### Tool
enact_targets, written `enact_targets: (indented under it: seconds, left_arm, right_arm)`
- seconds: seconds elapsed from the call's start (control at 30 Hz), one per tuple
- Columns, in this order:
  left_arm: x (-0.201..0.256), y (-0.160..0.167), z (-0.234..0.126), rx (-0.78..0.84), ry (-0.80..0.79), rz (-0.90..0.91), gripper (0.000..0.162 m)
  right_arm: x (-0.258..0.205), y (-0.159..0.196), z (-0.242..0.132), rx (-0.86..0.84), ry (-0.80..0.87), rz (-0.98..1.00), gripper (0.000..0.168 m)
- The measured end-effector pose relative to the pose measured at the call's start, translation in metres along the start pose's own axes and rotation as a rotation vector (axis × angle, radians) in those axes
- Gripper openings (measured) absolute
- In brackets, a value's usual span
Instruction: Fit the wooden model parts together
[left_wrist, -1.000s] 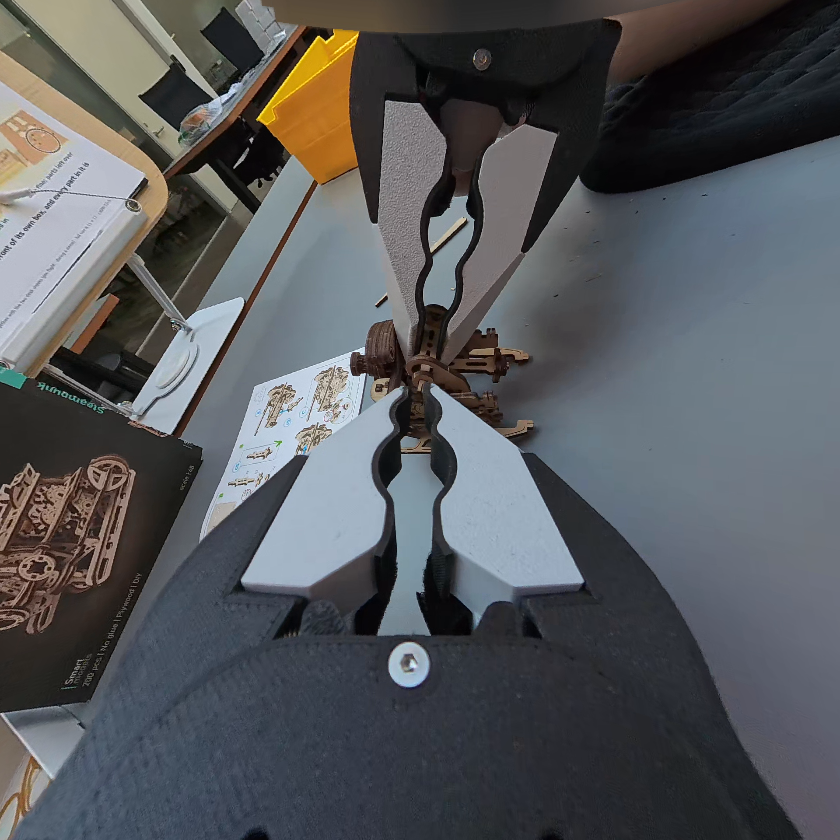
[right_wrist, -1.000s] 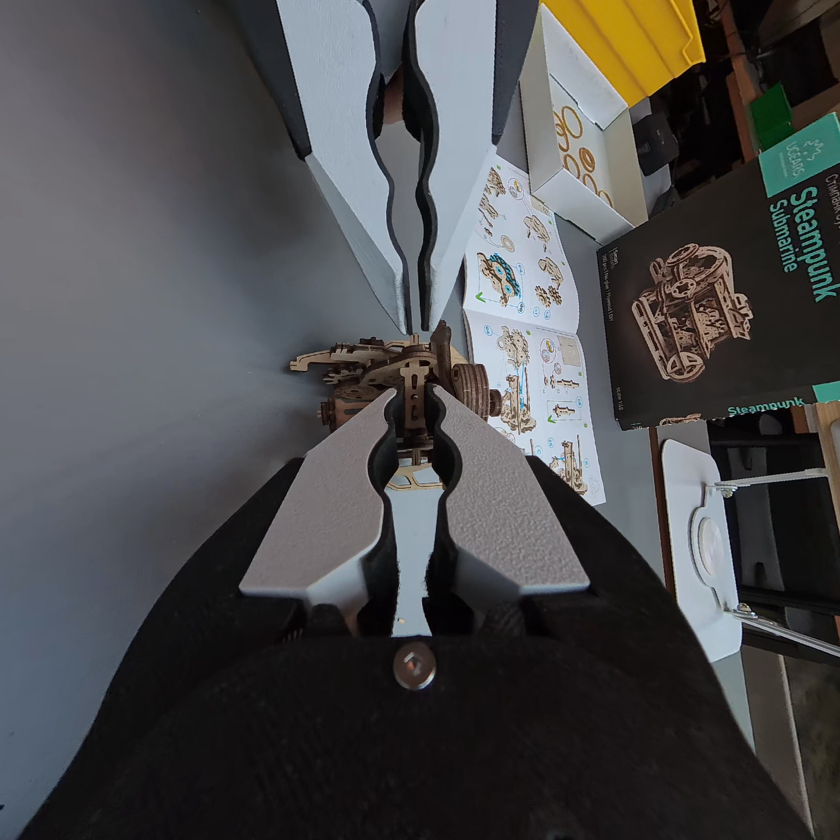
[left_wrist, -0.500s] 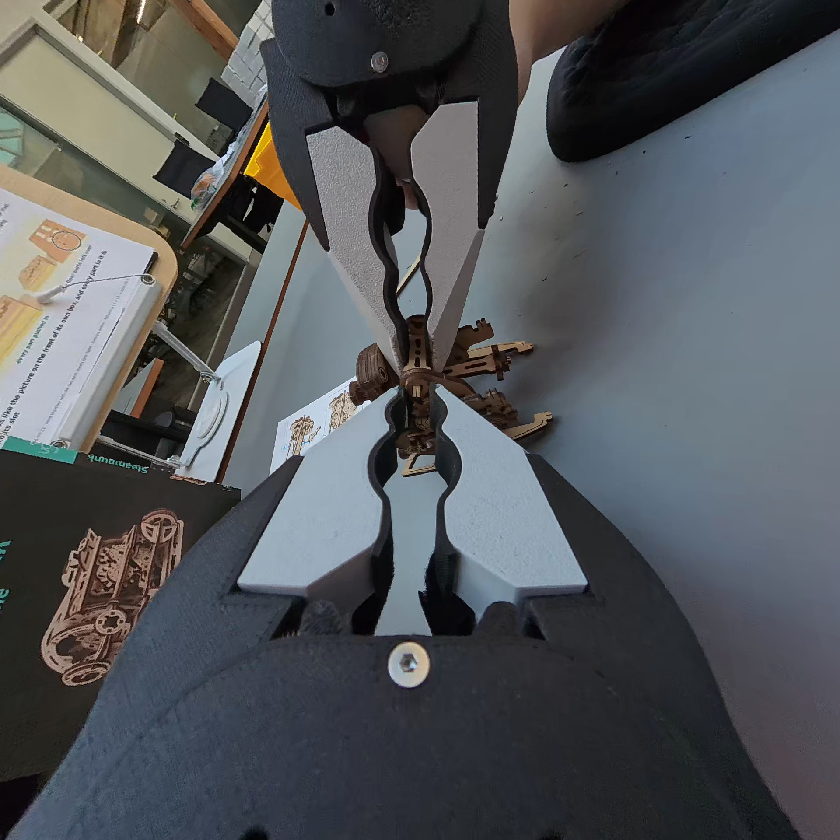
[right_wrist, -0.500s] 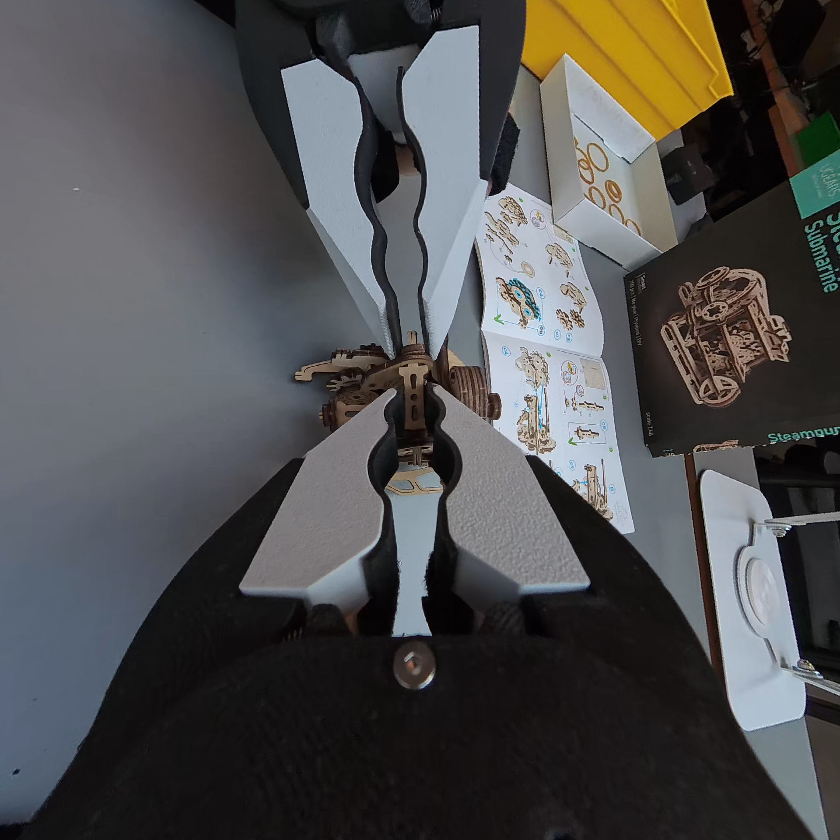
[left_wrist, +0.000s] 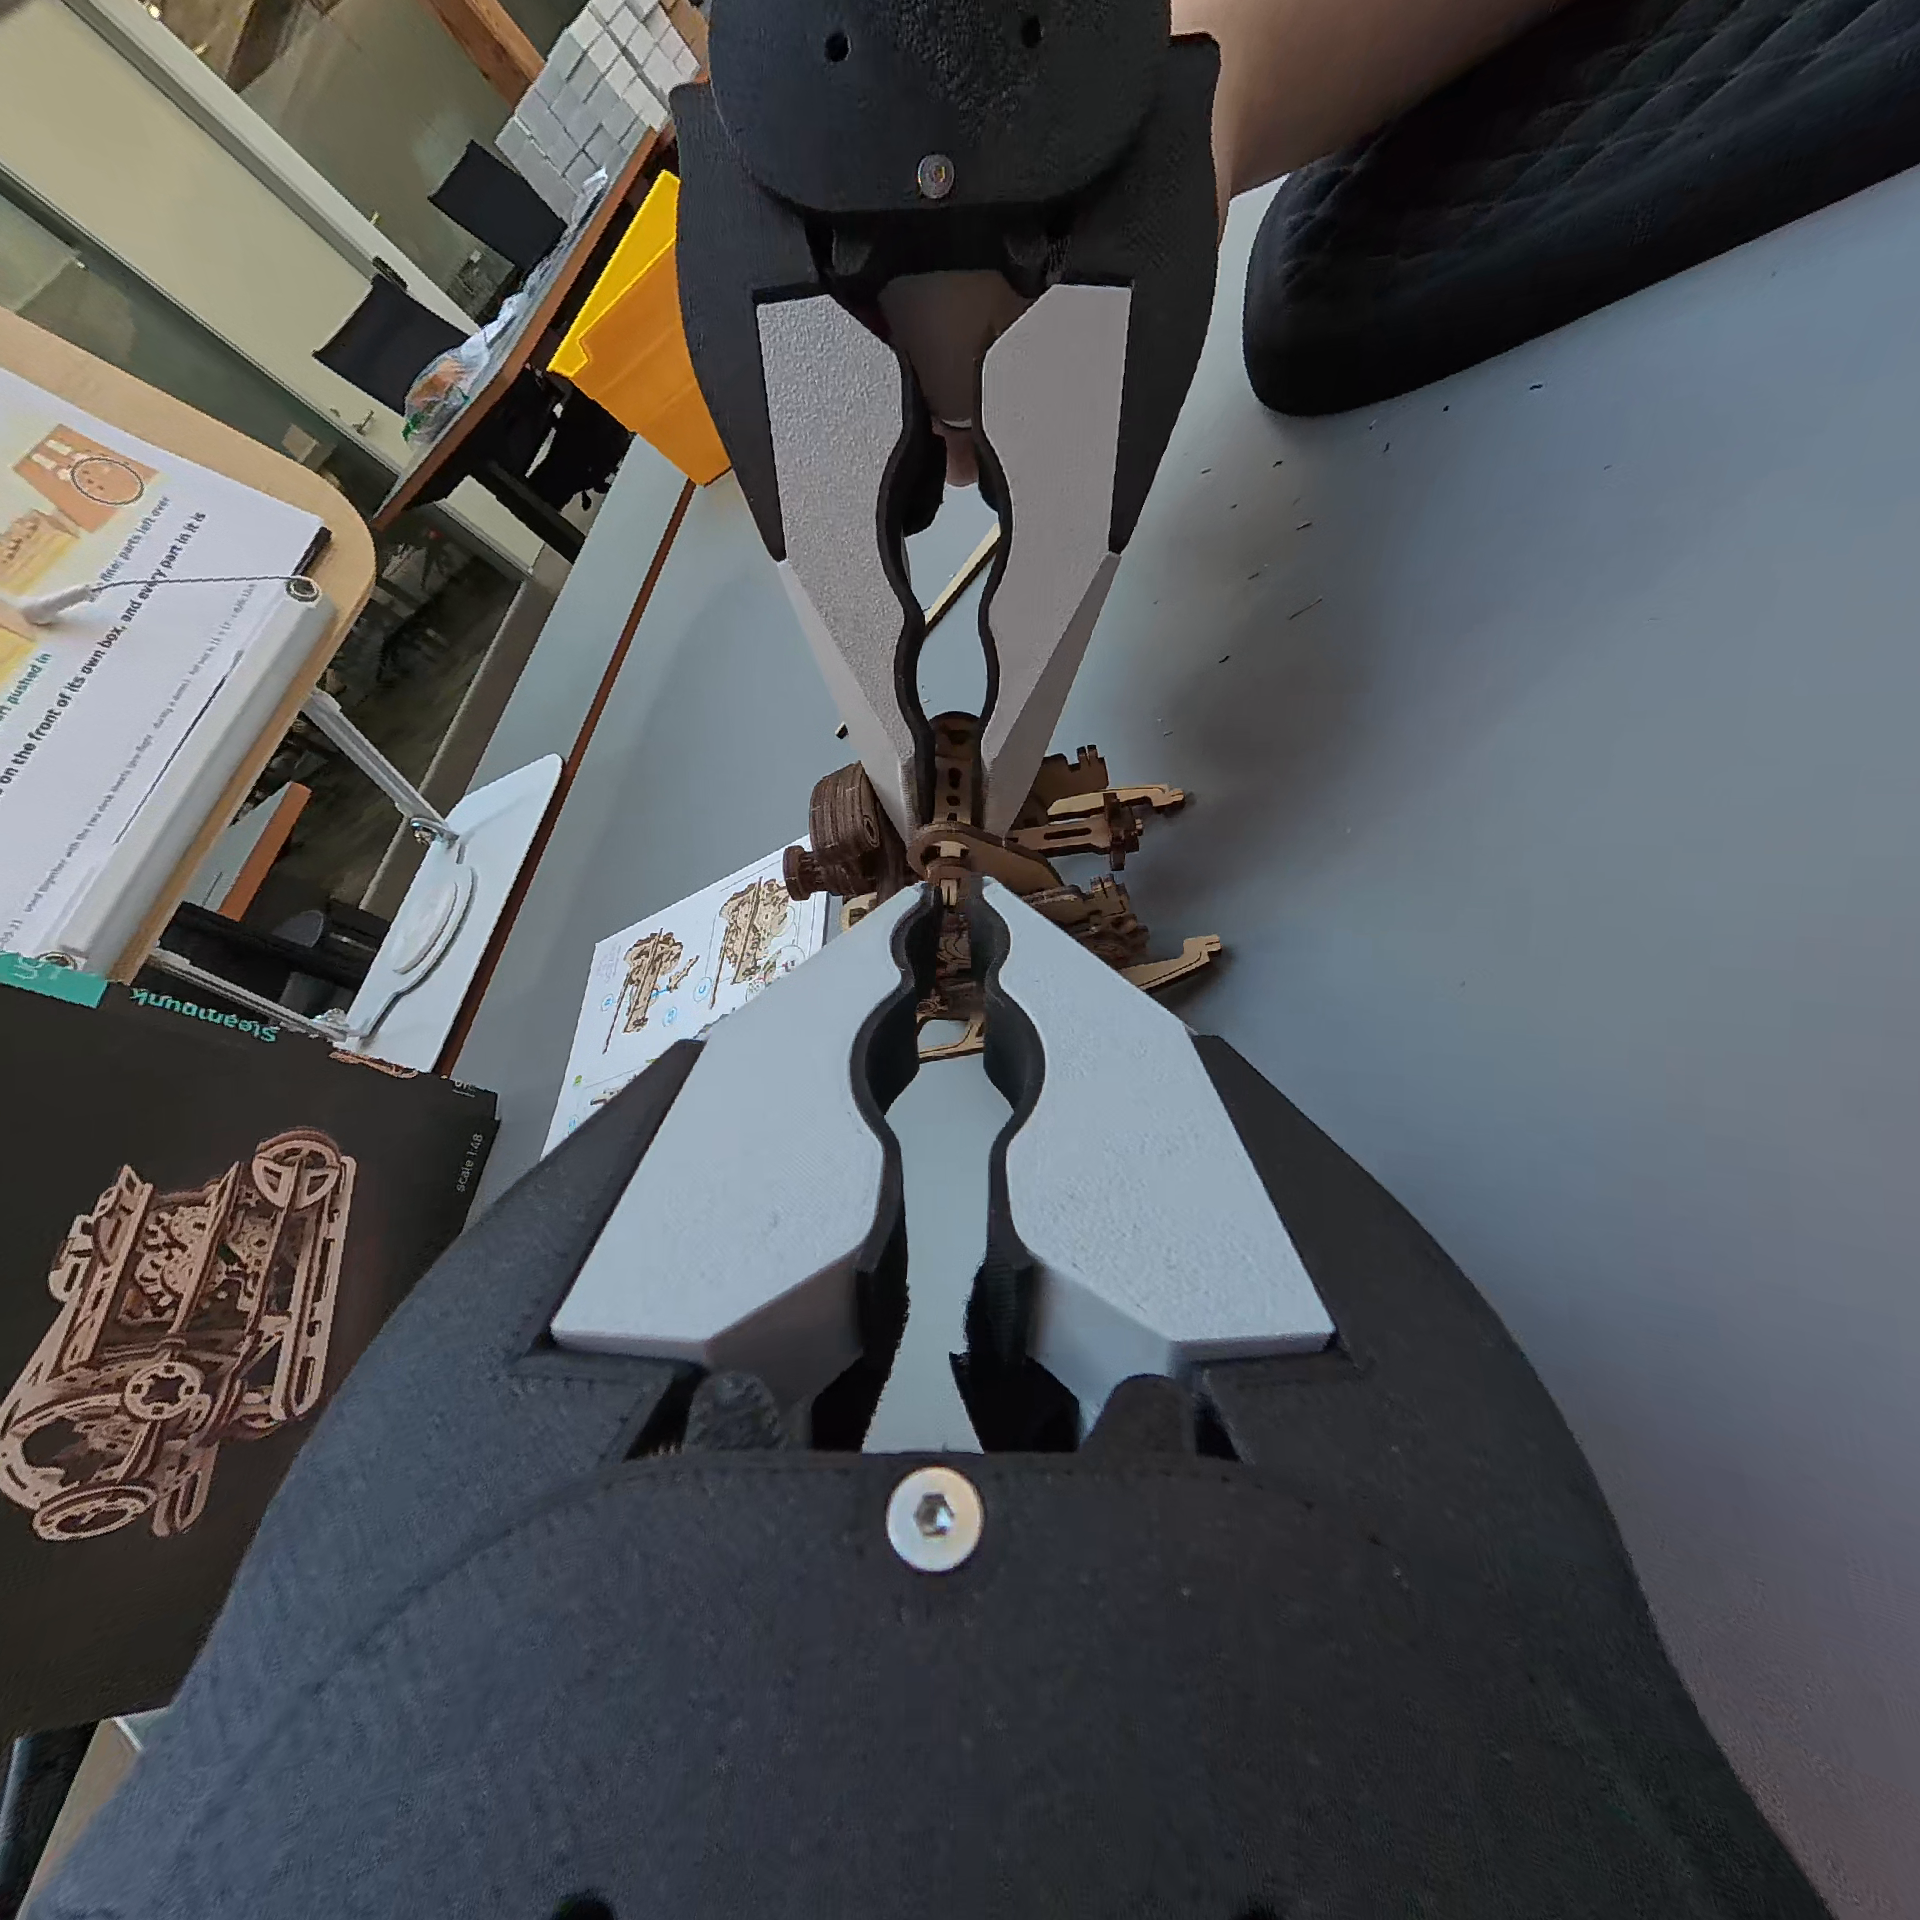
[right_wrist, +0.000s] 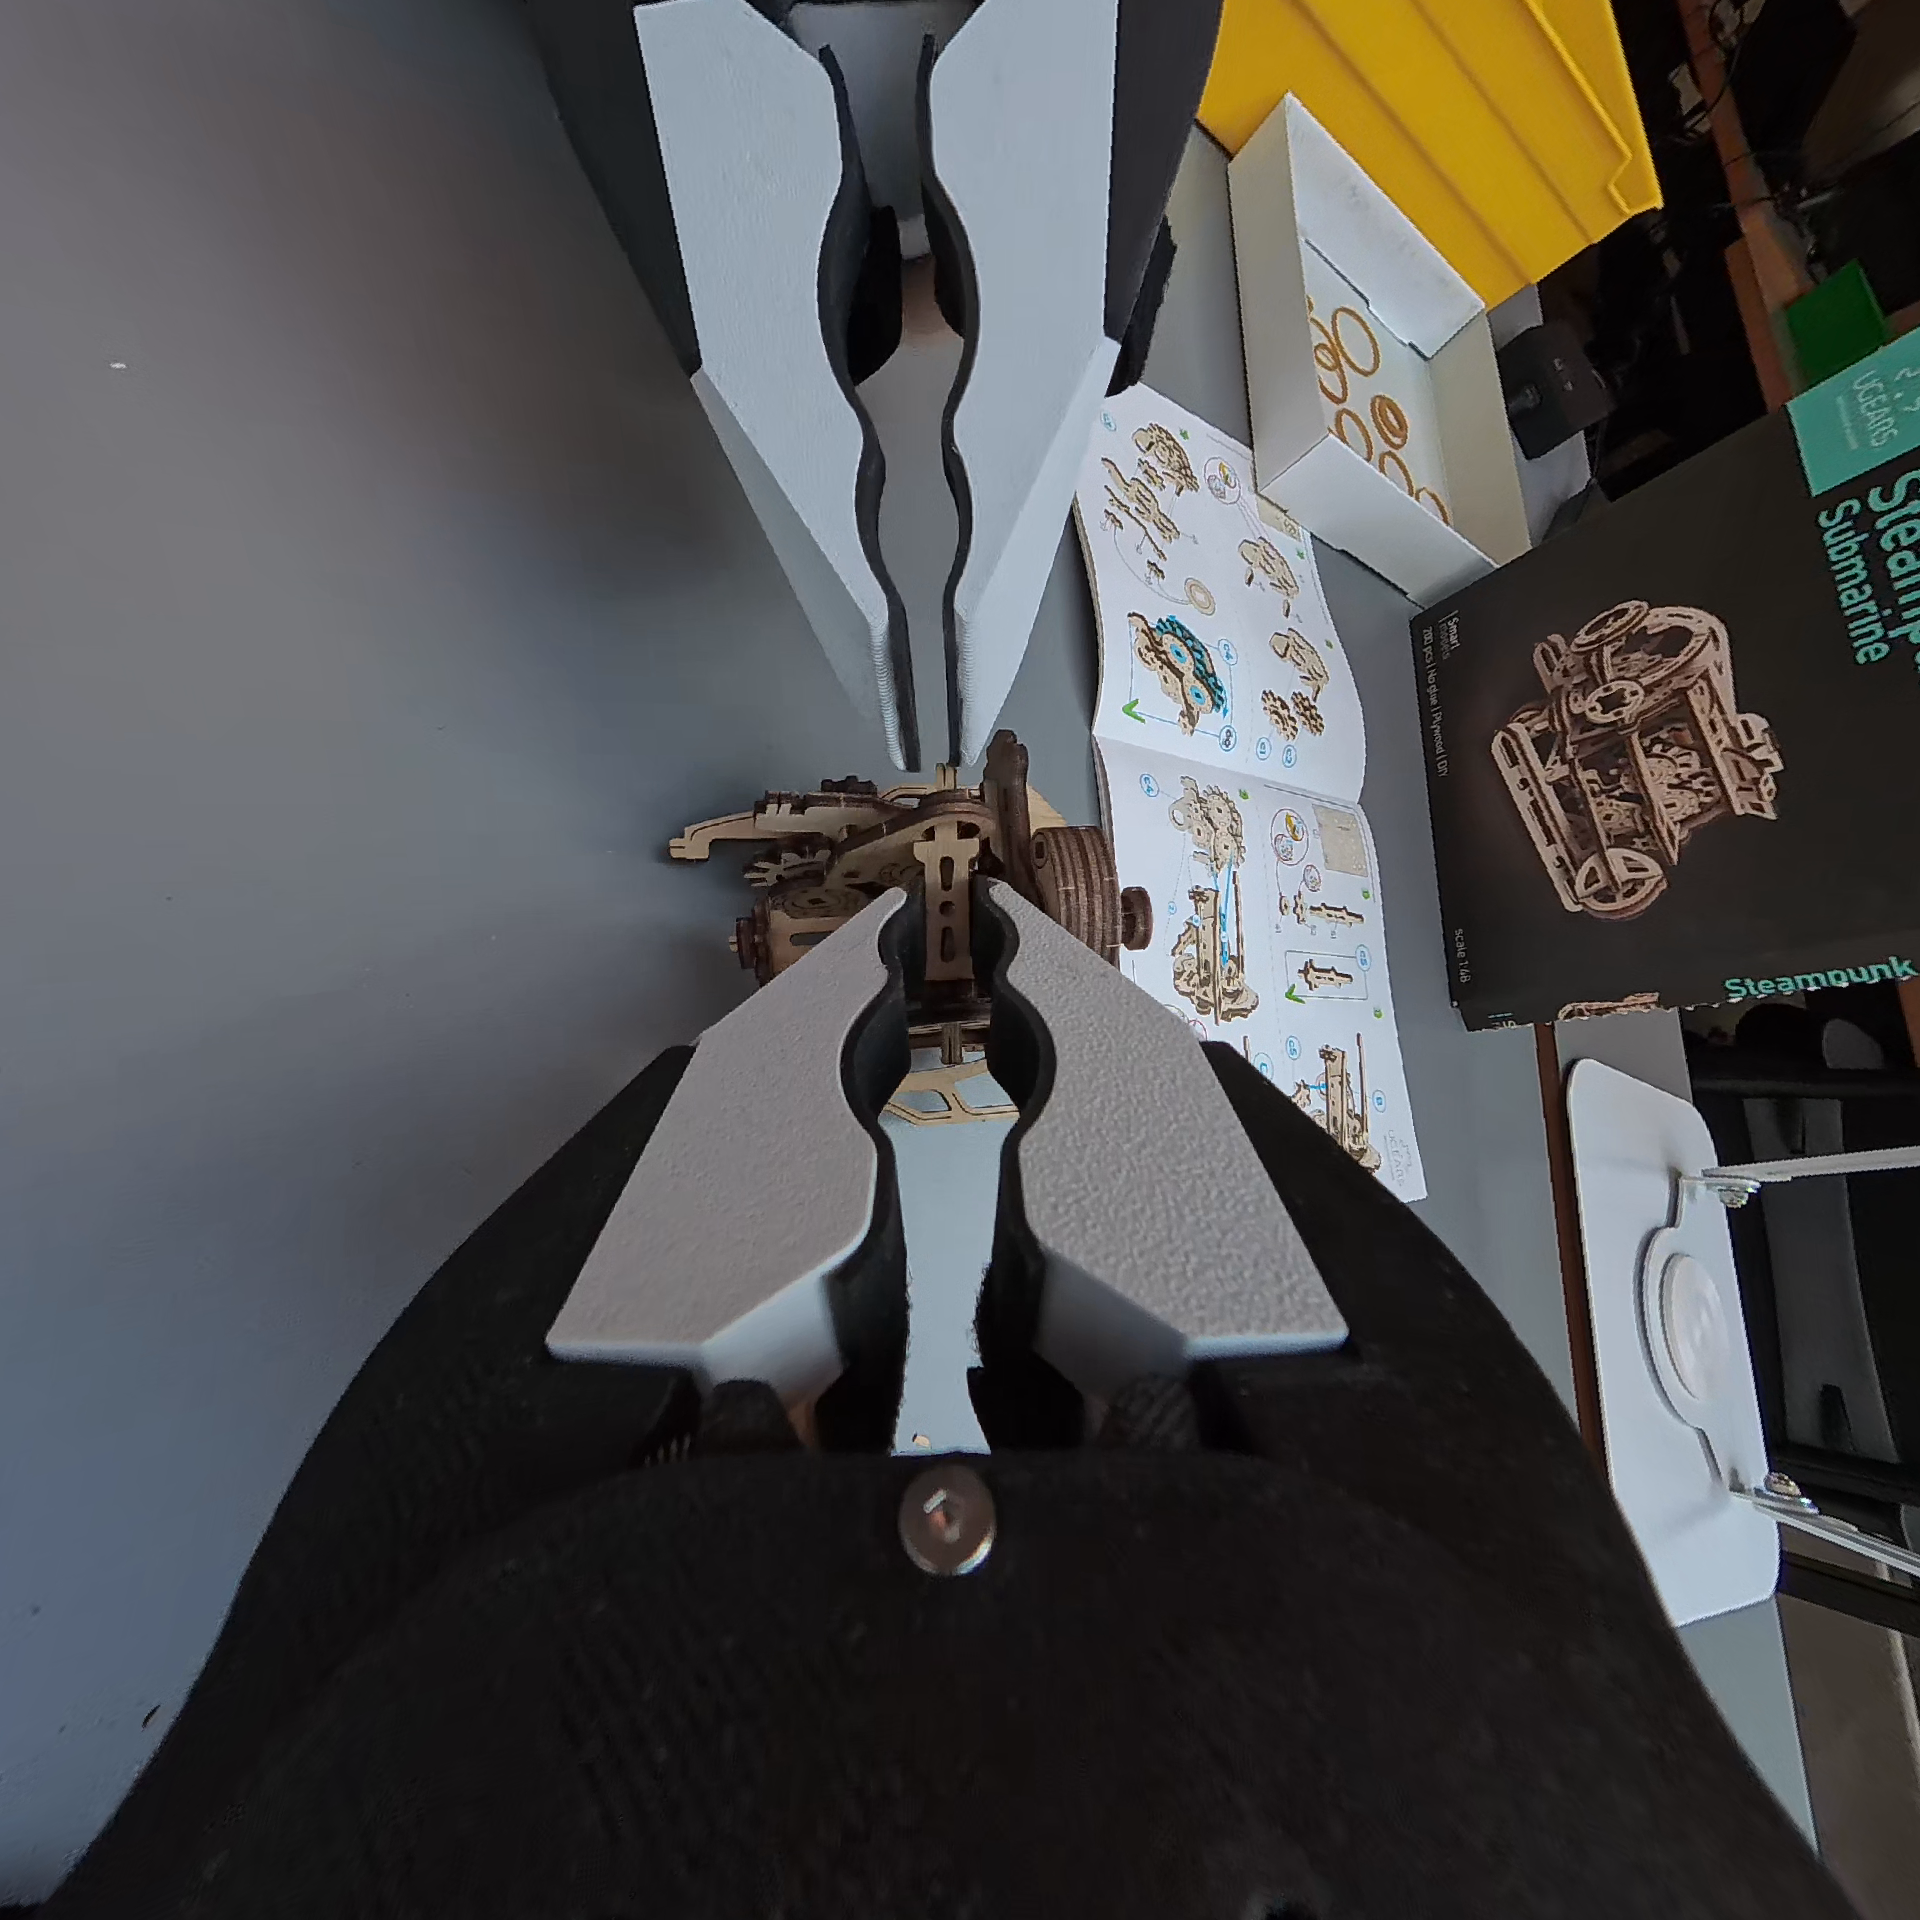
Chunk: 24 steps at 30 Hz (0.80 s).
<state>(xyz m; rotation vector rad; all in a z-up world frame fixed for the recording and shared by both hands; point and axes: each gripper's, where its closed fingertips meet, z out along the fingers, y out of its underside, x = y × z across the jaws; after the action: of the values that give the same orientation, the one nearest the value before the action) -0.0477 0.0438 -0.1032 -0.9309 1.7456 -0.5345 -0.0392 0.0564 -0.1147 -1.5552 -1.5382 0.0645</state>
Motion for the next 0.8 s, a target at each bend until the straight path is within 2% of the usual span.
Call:
enact_targets:
  seconds: [0.27, 0.37, 0.5, 0.57, 0.6, 0.8]
  left_arm:
    - [-0.0039, 0.0003, 0.0010, -0.012, -0.028, 0.008, 0.000]
    - [-0.0052, -0.0008, 0.0010, -0.002, -0.021, -0.053, 0.003]
    - [-0.0099, -0.0060, -0.0021, 0.032, 0.033, -0.310, 0.001]
    - [-0.0070, -0.0018, -0.0013, 0.002, 0.097, -0.483, 0.009]
    - [-0.0066, -0.0002, -0.0007, -0.006, 0.115, -0.553, 0.008]
    - [-0.0084, 0.0004, 0.0024, 0.018, 0.172, -0.783, 0.000]
  right_arm:
    - [0.0014, 0.0001, -0.0002, -0.004, 0.010, -0.015, 0.006]
    - [0.0035, 0.0006, -0.0004, -0.009, 0.031, -0.026, 0.007]
    - [0.0053, -0.0004, -0.0018, -0.007, 0.059, -0.044, 0.007]
    - [0.0054, 0.0000, -0.0016, -0.010, 0.079, -0.066, 0.007]
    - [0.0047, 0.0000, -0.0013, -0.013, 0.086, -0.075, 0.007]
    - [0.0040, -0.0004, 0.0000, -0.018, 0.123, -0.092, 0.006]
